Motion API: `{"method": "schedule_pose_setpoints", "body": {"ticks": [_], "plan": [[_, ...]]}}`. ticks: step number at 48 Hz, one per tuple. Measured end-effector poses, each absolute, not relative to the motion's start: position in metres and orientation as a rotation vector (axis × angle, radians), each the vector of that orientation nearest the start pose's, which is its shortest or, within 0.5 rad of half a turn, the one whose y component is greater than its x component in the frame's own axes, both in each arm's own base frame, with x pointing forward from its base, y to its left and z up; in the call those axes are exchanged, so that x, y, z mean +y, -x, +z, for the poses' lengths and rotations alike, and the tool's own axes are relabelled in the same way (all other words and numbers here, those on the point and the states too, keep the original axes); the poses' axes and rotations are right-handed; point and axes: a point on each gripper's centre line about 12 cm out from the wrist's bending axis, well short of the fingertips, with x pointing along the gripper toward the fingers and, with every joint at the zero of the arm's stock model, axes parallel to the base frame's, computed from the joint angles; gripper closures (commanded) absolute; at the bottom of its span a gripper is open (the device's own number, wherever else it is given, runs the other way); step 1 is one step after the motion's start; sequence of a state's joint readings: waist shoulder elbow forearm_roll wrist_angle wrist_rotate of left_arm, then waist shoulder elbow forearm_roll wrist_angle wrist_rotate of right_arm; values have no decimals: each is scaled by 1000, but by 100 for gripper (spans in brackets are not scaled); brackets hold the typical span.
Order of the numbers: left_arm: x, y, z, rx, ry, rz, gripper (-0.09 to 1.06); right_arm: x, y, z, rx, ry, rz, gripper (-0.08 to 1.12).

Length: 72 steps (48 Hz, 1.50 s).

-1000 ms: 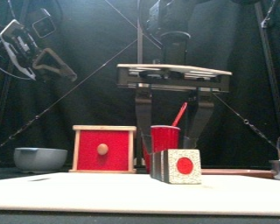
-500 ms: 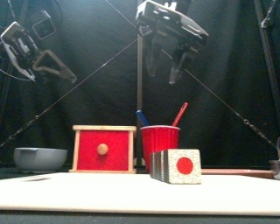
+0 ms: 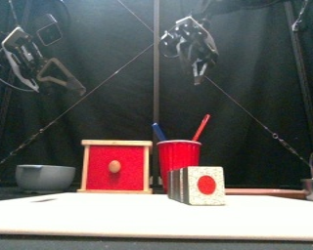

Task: Place sushi on board then cut the sushi with the knife then place the pieces on the plate
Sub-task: Pick knife at handle with right hand

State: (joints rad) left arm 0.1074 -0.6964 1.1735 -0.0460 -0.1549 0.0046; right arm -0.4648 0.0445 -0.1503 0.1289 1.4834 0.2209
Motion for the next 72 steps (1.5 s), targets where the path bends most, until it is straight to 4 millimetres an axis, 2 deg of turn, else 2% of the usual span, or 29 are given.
{"method": "schedule_pose_setpoints", "body": {"ticks": [9,22,47,72], "plan": [[31,-230,220,321,60,141,99,-186,-362,305,1375,-675,-314,17],[35,-227,216,328,67,162,99,-202,-366,273,1431,-737,-233,17],[40,-223,210,345,72,186,99,-206,-367,240,1520,-782,-223,17],[41,-222,208,350,74,191,99,-196,-369,224,1559,-823,-184,17]]}}
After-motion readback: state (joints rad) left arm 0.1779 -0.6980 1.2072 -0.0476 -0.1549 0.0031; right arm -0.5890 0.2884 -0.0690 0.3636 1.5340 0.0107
